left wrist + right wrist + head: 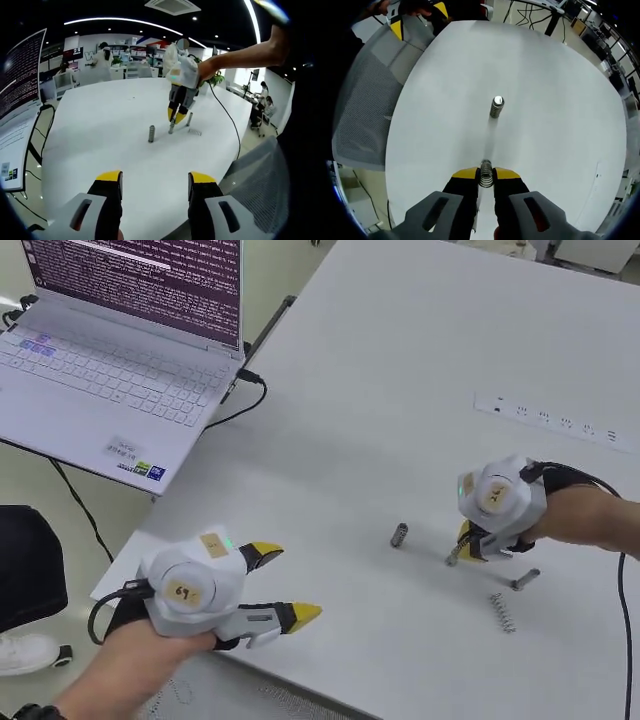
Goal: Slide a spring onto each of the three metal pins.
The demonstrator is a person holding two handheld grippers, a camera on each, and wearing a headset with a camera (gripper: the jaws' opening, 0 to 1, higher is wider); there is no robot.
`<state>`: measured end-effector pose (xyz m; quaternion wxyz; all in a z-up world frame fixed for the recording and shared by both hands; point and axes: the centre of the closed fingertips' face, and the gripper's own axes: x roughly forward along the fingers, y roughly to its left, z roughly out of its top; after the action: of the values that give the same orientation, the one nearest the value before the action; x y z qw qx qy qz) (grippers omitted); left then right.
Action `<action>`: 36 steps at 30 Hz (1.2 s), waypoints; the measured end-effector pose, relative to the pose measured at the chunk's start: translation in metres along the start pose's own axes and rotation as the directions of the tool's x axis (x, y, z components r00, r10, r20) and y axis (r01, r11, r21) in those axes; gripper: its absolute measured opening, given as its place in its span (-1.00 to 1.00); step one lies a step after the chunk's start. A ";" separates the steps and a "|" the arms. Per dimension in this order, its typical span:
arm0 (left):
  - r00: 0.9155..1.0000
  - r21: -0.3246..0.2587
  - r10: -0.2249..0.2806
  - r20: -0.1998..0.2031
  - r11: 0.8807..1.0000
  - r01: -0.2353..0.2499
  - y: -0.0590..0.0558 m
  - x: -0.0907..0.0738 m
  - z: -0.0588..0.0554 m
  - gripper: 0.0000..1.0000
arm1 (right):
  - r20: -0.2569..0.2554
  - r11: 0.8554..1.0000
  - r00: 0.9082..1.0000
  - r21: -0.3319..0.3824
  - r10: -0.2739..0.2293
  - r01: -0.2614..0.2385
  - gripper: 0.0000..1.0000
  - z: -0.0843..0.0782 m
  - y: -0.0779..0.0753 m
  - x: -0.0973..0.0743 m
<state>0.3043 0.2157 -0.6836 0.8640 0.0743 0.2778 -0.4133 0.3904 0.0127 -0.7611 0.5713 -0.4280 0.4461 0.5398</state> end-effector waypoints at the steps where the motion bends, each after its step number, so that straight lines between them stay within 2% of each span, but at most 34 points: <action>1: 1.000 -0.001 0.000 -0.001 1.000 0.000 0.000 0.000 0.000 -0.05 | -0.001 1.000 1.000 0.000 0.001 -0.001 -0.82 0.000 0.000 0.001; 20: 1.000 -0.004 0.006 -0.008 1.000 -0.006 0.003 -0.001 -0.001 -0.06 | -0.024 1.000 1.000 -0.002 0.013 -0.013 -0.82 -0.005 -0.002 0.017; 28: 1.000 0.000 0.003 -0.009 1.000 -0.003 0.003 0.000 0.000 -0.06 | -0.025 1.000 1.000 0.004 -0.007 0.007 -0.67 -0.007 -0.006 0.013; 36: 1.000 0.003 -0.005 -0.003 1.000 0.005 0.000 0.003 0.002 -0.05 | -0.008 0.999 0.999 0.008 -0.035 0.035 -0.51 -0.006 -0.004 -0.003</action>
<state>0.3069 0.2131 -0.6831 0.8624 0.0756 0.2788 -0.4157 0.3936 0.0057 -0.7596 0.5806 -0.4356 0.4432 0.5261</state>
